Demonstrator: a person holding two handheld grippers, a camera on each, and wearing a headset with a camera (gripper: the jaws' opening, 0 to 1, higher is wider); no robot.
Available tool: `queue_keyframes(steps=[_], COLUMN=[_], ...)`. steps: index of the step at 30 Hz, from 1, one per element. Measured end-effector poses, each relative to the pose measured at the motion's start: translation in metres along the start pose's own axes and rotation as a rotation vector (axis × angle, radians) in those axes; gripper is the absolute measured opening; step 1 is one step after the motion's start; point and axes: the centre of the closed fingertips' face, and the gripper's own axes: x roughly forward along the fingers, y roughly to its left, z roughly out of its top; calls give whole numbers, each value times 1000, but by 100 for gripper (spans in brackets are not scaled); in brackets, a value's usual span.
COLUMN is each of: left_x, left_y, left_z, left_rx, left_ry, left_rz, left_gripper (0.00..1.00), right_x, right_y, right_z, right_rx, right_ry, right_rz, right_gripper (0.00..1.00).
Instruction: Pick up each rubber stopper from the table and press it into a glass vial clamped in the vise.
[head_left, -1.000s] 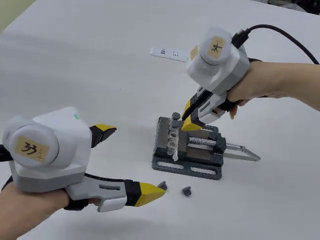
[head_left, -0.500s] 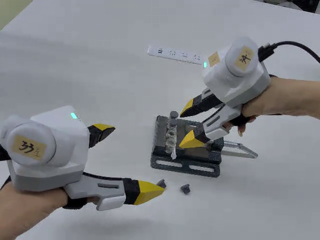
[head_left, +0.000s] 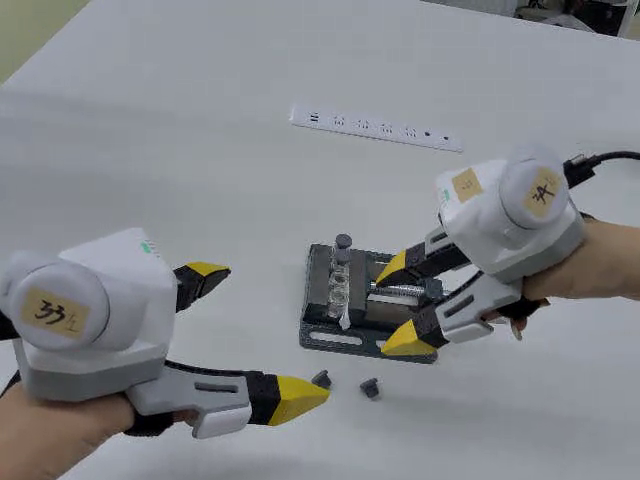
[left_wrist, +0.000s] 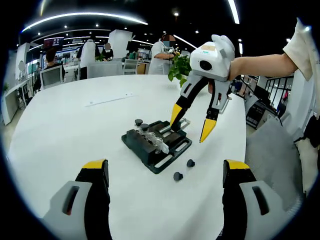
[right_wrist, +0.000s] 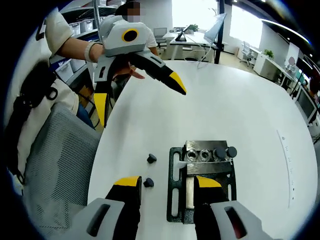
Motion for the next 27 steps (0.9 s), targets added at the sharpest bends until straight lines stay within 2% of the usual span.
queue_keyframes(steps=[5,7,9,11,13,17,18,19,27], left_x=[-1,-1,-1,-2,-2,-3,-3,-3,-4], left_y=[-3,-6,-6,-7,-7,-9,-9,-9,-11], left_z=[-1,0,-1,-2,-2,-4,-4,-5,-8], left_rx=[0,-3,-6,-4,-6,-11,-14,-16,-30], left_ry=[1,3,4,4,3,0,-1,-2,-1], left_rz=[-3,-3,-4,-3,-2,2,4,5,11], left_gripper=[94,94,93,93,93,93,93,93,93], right_x=[7,12,17,22,26,36,38,39,49], right_y=[14,21,25,30,31,34,34,35,34], right_z=[-11,-13,-18,-20,-20,-27,-28,-30,-35], right_rx=[-25,-60,-117,-136,-146,-215,-251,-242,-340], right_ry=[25,30,59,56,44,61,67,71,108], right_rz=[10,16,16,18,11,5,4,7,-16], right_gripper=[37,36,35,33,31,28,26,24,15])
